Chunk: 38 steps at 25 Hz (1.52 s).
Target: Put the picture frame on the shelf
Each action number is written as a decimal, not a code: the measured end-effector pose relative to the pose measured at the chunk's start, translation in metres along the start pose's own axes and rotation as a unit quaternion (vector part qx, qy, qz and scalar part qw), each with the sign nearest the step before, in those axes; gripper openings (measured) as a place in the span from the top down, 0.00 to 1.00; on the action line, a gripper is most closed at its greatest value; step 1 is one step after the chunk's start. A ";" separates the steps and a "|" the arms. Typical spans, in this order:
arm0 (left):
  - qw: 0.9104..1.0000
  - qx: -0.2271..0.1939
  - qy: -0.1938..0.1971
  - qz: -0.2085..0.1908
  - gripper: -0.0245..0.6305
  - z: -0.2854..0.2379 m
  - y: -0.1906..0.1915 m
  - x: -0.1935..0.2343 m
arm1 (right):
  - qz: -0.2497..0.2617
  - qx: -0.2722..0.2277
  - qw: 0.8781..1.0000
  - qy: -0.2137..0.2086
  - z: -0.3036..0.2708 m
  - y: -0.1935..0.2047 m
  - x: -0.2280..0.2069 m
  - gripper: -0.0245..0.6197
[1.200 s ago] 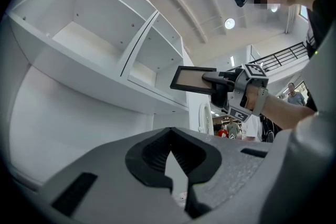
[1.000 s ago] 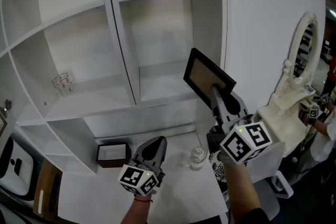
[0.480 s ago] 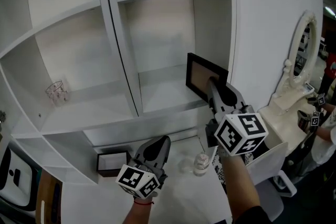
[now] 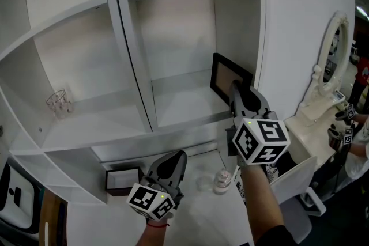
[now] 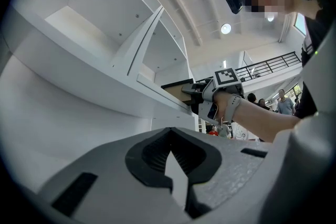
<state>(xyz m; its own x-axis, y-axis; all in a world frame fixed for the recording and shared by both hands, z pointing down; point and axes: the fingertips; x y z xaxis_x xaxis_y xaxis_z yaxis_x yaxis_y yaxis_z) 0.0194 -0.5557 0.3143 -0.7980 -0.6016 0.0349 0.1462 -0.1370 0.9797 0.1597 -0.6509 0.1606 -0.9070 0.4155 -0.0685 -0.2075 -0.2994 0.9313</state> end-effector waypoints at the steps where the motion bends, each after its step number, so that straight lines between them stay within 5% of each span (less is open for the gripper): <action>1: 1.000 0.000 0.000 0.001 0.96 0.000 0.001 0.000 | 0.000 0.001 1.000 0.007 -0.001 0.000 -0.002 0.94; 11: 1.000 -0.002 0.000 0.005 0.96 0.002 0.000 0.000 | -0.012 0.000 0.999 0.043 -0.004 0.001 -0.014 0.94; 38: 1.000 0.003 0.012 0.018 0.96 -0.003 0.008 -0.003 | 0.015 0.015 1.000 0.008 0.017 0.018 -0.002 0.78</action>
<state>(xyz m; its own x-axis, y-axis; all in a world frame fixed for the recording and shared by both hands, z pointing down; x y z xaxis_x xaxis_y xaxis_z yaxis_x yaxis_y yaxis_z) 0.0246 -0.5566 0.3211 -0.7781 -0.6248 0.0649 0.1704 -0.1105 0.9792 0.1640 -0.6422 0.1838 -0.9181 0.3937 -0.0457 -0.1691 -0.2849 0.9435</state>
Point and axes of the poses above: the fingertips, and each gripper's own axes: z backward along the fingers, x to its left, y out of its underside, and after that the axes turned 1 degree about x, right-handed
